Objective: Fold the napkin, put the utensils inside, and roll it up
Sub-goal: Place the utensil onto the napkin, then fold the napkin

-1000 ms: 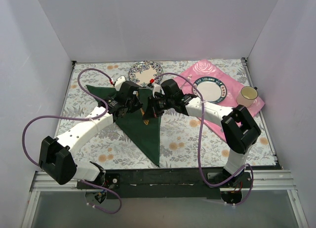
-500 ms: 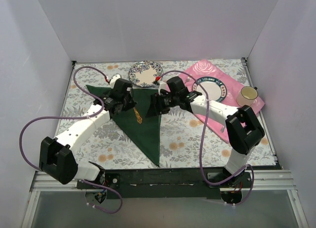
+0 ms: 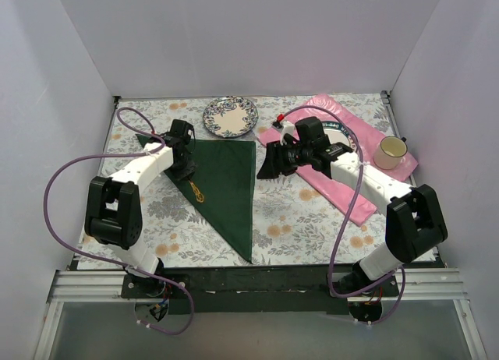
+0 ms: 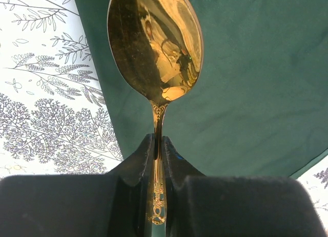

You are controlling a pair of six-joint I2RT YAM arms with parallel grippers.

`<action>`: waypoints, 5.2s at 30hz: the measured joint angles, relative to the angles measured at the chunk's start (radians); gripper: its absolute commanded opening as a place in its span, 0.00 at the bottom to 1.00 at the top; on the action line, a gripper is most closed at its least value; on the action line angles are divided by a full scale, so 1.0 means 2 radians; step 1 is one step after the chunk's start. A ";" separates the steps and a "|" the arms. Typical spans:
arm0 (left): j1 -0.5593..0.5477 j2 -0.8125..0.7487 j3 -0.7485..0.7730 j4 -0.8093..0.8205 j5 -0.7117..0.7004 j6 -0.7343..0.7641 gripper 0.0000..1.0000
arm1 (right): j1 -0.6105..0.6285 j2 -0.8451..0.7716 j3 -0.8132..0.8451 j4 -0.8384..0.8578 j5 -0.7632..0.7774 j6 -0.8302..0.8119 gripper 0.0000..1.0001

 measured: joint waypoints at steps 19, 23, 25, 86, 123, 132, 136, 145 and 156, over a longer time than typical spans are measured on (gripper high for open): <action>0.003 0.072 0.033 -0.030 -0.039 -0.014 0.00 | 0.000 0.000 -0.023 0.001 -0.007 -0.001 0.63; 0.006 0.075 0.036 -0.034 -0.044 -0.017 0.00 | -0.002 0.000 -0.024 0.001 -0.007 -0.001 0.63; 0.007 0.081 0.037 -0.035 -0.046 -0.019 0.00 | -0.002 0.000 -0.024 0.001 -0.007 -0.001 0.63; 0.019 0.132 0.065 -0.046 -0.027 -0.053 0.20 | -0.022 0.003 -0.055 0.036 -0.023 0.003 0.63; 0.318 0.131 -0.082 0.504 0.202 0.065 0.52 | -0.024 0.005 -0.092 0.059 -0.060 -0.009 0.62; 0.324 0.214 0.006 0.539 0.254 0.099 0.48 | -0.024 0.023 -0.095 0.064 -0.060 -0.010 0.62; 0.324 0.245 0.046 0.537 0.273 0.105 0.45 | -0.024 0.039 -0.095 0.065 -0.059 -0.008 0.62; 0.324 0.273 0.086 0.530 0.283 0.113 0.38 | -0.024 0.041 -0.094 0.066 -0.059 -0.008 0.62; 0.324 0.287 0.104 0.525 0.301 0.121 0.34 | -0.024 0.041 -0.094 0.066 -0.058 0.000 0.62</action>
